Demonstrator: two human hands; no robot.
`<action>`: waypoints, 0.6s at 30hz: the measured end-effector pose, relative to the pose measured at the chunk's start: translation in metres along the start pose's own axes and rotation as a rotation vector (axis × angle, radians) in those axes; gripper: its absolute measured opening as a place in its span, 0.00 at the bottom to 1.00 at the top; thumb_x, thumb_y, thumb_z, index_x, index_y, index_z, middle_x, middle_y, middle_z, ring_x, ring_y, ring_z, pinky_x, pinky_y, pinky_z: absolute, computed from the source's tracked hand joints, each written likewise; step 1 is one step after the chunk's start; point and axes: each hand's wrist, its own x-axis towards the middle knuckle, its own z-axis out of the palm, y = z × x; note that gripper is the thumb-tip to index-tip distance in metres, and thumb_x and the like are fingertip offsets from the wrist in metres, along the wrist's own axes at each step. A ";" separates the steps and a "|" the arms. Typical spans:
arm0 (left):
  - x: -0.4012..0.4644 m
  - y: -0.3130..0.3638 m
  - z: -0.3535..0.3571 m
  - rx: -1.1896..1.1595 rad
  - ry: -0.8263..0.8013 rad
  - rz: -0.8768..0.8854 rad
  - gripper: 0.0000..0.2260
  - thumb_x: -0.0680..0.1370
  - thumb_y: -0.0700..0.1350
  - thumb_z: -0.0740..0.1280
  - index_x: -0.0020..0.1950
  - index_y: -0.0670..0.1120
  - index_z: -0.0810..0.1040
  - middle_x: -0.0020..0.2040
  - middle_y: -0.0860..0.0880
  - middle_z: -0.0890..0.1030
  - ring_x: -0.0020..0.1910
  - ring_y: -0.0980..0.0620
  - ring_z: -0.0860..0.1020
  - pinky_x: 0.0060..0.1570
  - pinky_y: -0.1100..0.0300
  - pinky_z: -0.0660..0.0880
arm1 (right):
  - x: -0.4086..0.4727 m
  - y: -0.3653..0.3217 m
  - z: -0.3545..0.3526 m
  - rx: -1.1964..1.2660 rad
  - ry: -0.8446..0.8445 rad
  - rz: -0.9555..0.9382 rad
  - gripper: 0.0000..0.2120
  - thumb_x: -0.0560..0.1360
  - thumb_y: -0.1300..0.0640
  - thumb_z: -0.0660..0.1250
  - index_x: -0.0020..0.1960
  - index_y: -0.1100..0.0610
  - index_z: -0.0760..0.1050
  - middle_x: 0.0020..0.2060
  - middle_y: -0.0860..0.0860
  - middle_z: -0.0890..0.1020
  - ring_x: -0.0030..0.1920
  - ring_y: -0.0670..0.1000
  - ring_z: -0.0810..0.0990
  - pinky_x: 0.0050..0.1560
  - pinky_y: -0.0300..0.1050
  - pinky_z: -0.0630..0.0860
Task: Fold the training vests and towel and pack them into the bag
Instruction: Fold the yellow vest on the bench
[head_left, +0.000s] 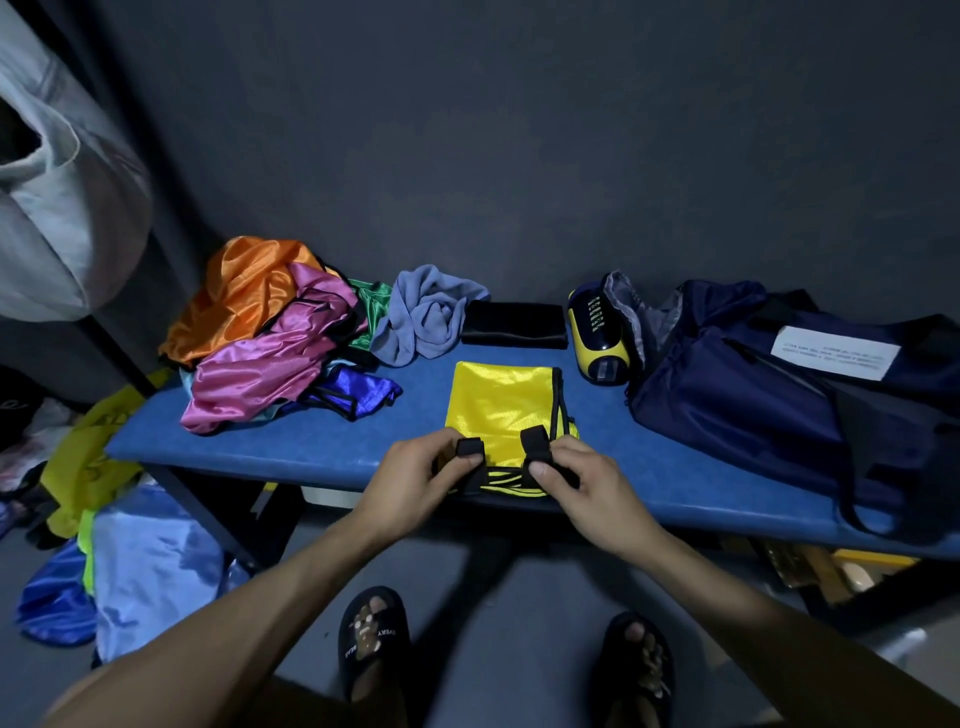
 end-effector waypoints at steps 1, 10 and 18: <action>0.002 0.001 0.000 -0.026 0.014 -0.026 0.10 0.80 0.58 0.69 0.49 0.51 0.80 0.34 0.53 0.78 0.32 0.56 0.75 0.36 0.52 0.76 | 0.000 -0.003 0.000 0.010 0.013 0.017 0.19 0.81 0.40 0.62 0.45 0.54 0.79 0.43 0.48 0.76 0.46 0.49 0.78 0.48 0.54 0.75; 0.018 -0.001 0.005 -0.078 0.111 -0.103 0.10 0.73 0.55 0.78 0.50 0.56 0.81 0.40 0.54 0.82 0.41 0.56 0.81 0.42 0.62 0.76 | 0.011 -0.010 0.008 0.007 0.155 0.145 0.20 0.81 0.51 0.68 0.72 0.46 0.71 0.36 0.45 0.78 0.44 0.44 0.79 0.49 0.41 0.75; 0.026 -0.007 0.010 0.020 0.122 0.024 0.13 0.69 0.52 0.81 0.48 0.54 0.81 0.47 0.60 0.79 0.42 0.59 0.79 0.43 0.64 0.75 | 0.014 -0.018 0.016 -0.129 0.216 0.014 0.11 0.79 0.57 0.69 0.59 0.47 0.75 0.50 0.45 0.72 0.46 0.41 0.76 0.45 0.44 0.75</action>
